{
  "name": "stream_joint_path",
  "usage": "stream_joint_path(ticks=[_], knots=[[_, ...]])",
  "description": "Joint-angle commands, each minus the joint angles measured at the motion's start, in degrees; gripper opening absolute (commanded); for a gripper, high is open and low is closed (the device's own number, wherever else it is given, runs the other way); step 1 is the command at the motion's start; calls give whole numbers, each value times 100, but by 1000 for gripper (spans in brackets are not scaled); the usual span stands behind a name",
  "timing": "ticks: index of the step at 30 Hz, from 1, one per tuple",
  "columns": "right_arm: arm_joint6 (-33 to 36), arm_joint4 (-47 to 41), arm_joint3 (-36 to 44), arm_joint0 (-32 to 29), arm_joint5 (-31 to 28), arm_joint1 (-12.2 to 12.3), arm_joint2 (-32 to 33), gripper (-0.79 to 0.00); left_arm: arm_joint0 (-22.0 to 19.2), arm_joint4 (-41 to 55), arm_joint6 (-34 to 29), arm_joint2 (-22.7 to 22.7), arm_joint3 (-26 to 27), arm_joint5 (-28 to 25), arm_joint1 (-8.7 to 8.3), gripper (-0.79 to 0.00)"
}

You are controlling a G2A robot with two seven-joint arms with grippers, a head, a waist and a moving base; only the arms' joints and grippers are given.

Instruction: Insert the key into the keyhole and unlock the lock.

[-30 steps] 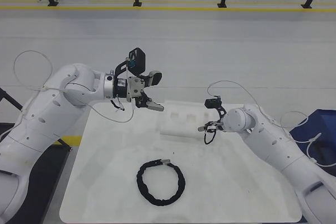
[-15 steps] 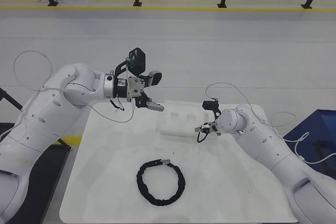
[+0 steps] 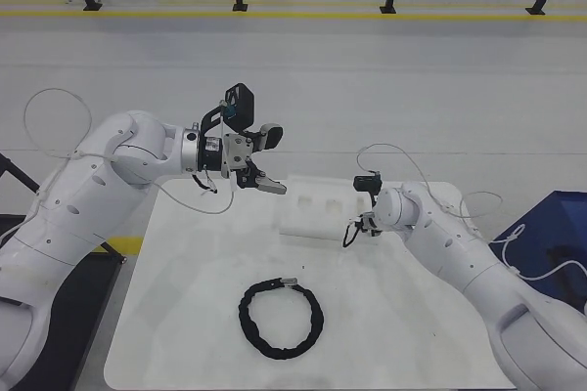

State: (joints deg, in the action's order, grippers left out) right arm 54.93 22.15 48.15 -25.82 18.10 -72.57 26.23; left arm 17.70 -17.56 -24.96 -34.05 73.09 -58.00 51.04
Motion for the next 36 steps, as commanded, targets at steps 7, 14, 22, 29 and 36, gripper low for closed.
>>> stream_joint_path(ticks=[7, 14, 22, 29, 36], knots=[[-31, 102, -349, 11, 71, -166, -4, -683, 0, 0, 0, 0, 0, 0, 0, 0], [-56, 223, -604, 41, 167, -309, -7, -785, 0, 0, 0, 0, 0, 0, 0, 0], [167, 507, -629, 209, 305, -401, 16, -785, 0, 0, 0, 0, 0, 0, 0, 0], [572, 717, -343, 346, 341, -342, 176, -785, 0, 0, 0, 0, 0, 0, 0, 0], [884, 682, 255, 280, 185, -134, 604, -785, 0, 0, 0, 0, 0, 0, 0, 0]])
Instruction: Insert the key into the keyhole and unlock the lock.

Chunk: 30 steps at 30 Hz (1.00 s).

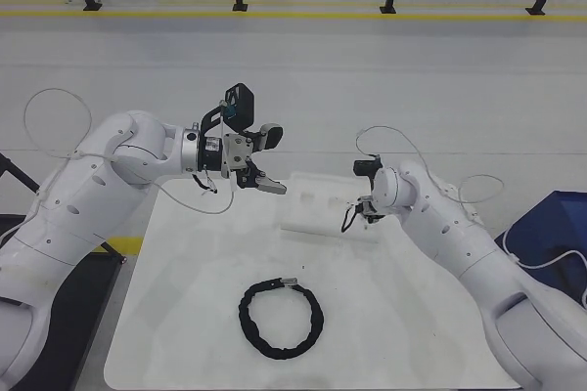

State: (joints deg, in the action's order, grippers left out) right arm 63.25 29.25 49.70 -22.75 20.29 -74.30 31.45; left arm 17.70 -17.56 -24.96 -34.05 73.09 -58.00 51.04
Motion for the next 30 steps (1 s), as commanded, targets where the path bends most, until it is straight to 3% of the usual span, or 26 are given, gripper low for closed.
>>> stream_joint_path(ticks=[1, 10, 20, 30], knots=[[97, -8, 190, -54, -46, 82, 151, -785, 0, 0, 0, 0, 0, 0, 0, 0], [479, -465, 1487, -597, -705, 553, 1220, -785, 0, 0, 0, 0, 0, 0, 0, 0], [756, -1319, 3127, -1620, -1451, 1051, 2808, -785, 0, 0, 0, 0, 0, 0, 0, 0], [137, -2593, 4102, -2516, -2578, 1299, 4267, -785, 0, 0, 0, 0, 0, 0, 0, 0]])
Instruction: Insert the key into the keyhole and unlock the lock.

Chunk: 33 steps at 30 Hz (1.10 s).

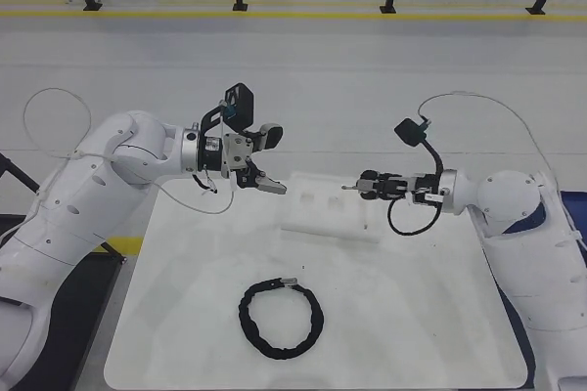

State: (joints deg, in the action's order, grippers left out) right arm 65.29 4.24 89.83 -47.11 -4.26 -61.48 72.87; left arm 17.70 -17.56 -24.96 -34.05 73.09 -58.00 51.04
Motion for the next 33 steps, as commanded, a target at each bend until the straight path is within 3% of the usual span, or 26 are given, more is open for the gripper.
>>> stream_joint_path(ticks=[1, 14, 33], knots=[[-127, -77, 161, -148, -161, 37, 218, -785, 0, 0, 0, 0, 0, 0, 0, 0], [-123, -736, 407, -614, -1129, 183, 875, -785, 0, 0, 0, 0, 0, 0, 0, 0], [-120, -749, 397, -626, -1142, 186, 884, -785, 0, 0, 0, 0, 0, 0, 0, 0]])
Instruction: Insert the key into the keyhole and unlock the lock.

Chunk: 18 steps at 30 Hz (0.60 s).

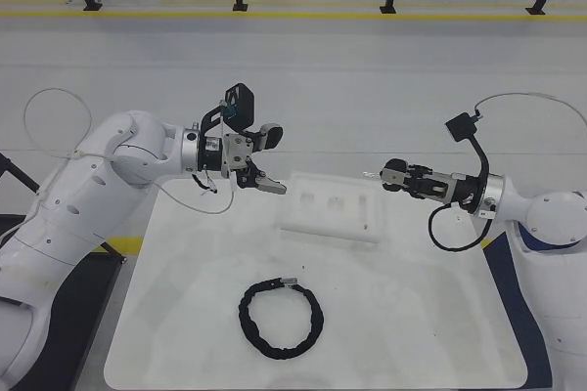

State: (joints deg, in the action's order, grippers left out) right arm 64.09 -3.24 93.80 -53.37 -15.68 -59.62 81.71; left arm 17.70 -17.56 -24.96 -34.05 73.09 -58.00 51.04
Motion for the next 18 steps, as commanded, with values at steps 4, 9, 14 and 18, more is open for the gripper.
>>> stream_joint_path(ticks=[4, 9, 14, 18], knots=[[0, 0, 0, 0, 0, 0, 0, -785, 72, -150, -13, -27, 35, 145, -12, 0], [0, 0, 0, 0, 0, 0, 0, -785, 485, -582, 126, -213, -40, 252, -107, 0], [0, 0, 0, 0, 0, 0, 0, -785, 1025, -1030, 361, -295, -35, 82, -184, 0], [0, 0, 0, 0, 0, 0, 0, -785, 1492, -1447, 647, -313, 110, 0, -228, 0]])
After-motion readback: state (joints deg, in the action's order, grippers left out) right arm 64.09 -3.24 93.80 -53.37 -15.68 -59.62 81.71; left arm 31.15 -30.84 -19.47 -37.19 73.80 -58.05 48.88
